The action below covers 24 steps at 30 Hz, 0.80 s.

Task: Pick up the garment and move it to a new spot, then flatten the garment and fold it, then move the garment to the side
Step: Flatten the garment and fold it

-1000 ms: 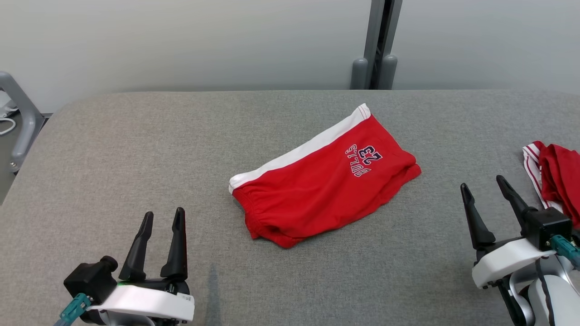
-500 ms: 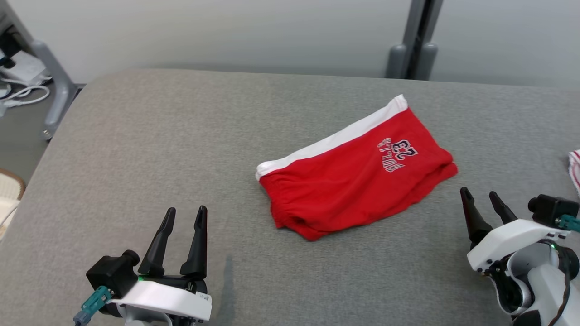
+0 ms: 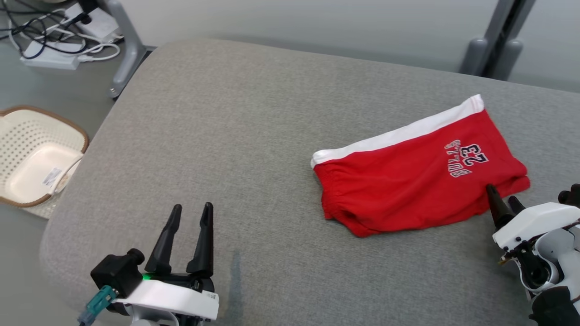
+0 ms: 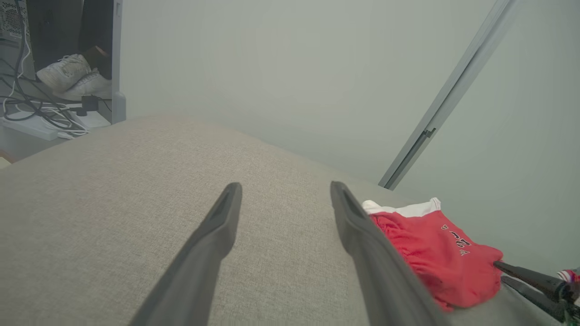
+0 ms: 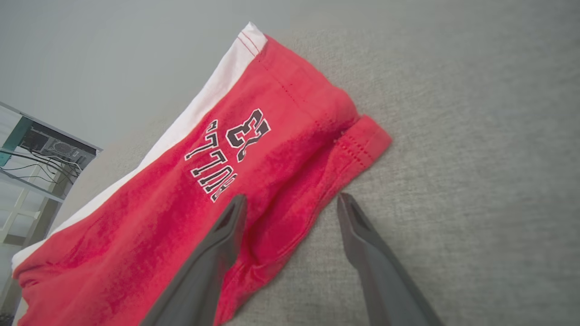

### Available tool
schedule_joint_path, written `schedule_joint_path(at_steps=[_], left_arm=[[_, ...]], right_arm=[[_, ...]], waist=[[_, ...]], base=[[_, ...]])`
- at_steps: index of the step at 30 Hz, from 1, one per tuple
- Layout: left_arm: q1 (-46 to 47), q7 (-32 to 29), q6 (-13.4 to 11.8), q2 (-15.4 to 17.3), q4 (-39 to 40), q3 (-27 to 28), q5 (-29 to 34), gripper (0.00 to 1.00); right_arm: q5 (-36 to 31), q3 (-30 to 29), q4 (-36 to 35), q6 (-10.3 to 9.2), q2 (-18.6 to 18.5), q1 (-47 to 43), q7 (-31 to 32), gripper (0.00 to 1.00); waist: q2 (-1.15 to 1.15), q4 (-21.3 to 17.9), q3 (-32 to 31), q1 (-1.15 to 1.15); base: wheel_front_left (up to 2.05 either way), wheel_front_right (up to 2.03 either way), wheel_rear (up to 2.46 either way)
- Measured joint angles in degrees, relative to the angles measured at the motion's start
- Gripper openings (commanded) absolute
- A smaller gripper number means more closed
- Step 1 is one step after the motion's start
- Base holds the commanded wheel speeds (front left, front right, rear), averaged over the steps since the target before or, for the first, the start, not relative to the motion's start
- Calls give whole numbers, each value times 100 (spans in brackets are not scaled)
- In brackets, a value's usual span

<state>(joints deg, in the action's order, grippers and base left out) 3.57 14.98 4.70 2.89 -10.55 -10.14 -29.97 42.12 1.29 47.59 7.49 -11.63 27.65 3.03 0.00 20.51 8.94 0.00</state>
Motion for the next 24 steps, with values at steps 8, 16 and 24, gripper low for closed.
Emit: schedule_joint_path(at_steps=[8,16,24], left_arm=[[-84,0,-73,-5,57,-339,111,100],[-65,0,-94,-10,152,-538,121,100],[53,0,-136,-8,174,-543,42,100]], right_arm=[[230,-143,695,1,-58,444,1,100],[320,-127,1181,1,-189,860,-2,100],[218,88,1428,1,-346,1209,-54,9]], waist=[[0,314,94,0],[0,420,187,0],[0,478,345,0]], base=[[0,0,0],[0,0,0],[0,0,0]])
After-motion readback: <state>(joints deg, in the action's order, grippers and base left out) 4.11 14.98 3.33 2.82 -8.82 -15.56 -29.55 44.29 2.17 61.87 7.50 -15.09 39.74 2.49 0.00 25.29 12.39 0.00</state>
